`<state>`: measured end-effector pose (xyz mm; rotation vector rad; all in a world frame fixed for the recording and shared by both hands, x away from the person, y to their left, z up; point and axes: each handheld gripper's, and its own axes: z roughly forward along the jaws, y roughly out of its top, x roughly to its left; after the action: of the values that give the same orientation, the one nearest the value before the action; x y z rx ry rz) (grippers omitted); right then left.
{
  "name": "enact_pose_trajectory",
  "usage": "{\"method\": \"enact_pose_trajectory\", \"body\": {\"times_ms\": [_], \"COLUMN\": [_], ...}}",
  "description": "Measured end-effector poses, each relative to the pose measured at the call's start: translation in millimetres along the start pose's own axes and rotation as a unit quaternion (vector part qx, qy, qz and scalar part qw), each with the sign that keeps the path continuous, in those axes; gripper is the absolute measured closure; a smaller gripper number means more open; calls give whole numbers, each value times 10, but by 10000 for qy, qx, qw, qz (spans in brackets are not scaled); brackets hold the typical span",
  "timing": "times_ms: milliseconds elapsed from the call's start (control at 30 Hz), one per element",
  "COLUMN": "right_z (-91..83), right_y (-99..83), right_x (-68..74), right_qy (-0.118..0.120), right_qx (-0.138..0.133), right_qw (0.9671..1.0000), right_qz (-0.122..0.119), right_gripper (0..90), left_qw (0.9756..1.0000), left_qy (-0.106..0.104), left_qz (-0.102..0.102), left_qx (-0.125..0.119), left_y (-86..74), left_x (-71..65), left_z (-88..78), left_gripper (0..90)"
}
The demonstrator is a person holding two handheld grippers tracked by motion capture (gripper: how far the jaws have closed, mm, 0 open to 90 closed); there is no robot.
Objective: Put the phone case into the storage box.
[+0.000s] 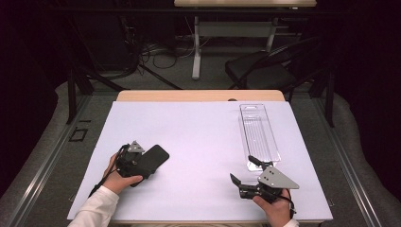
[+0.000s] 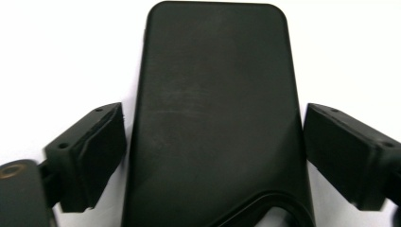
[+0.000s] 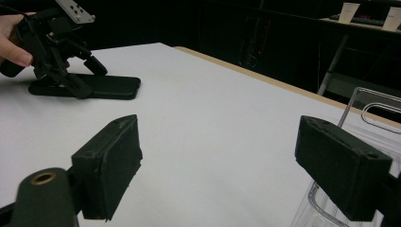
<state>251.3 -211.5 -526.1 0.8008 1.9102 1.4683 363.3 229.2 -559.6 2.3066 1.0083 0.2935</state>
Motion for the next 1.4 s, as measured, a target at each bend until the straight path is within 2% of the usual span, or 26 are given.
{"method": "enact_pose_trajectory", "body": {"times_ms": [833, 1400], "right_z": [4, 8], "right_y": [-2, -1], "right_x": [-2, 2], "right_qy": [18, 26], "right_qx": [4, 13], "right_qw": [10000, 10000], "right_qz": [-17, -20], "right_gripper": [142, 142], "left_qw": [10000, 9994], "left_qy": [27, -85], "left_qz": [10, -199], "left_qx": [1, 279], "left_y": [2, 48], "left_x": [2, -10], "left_z": [-19, -108], "left_gripper": [142, 145]}}
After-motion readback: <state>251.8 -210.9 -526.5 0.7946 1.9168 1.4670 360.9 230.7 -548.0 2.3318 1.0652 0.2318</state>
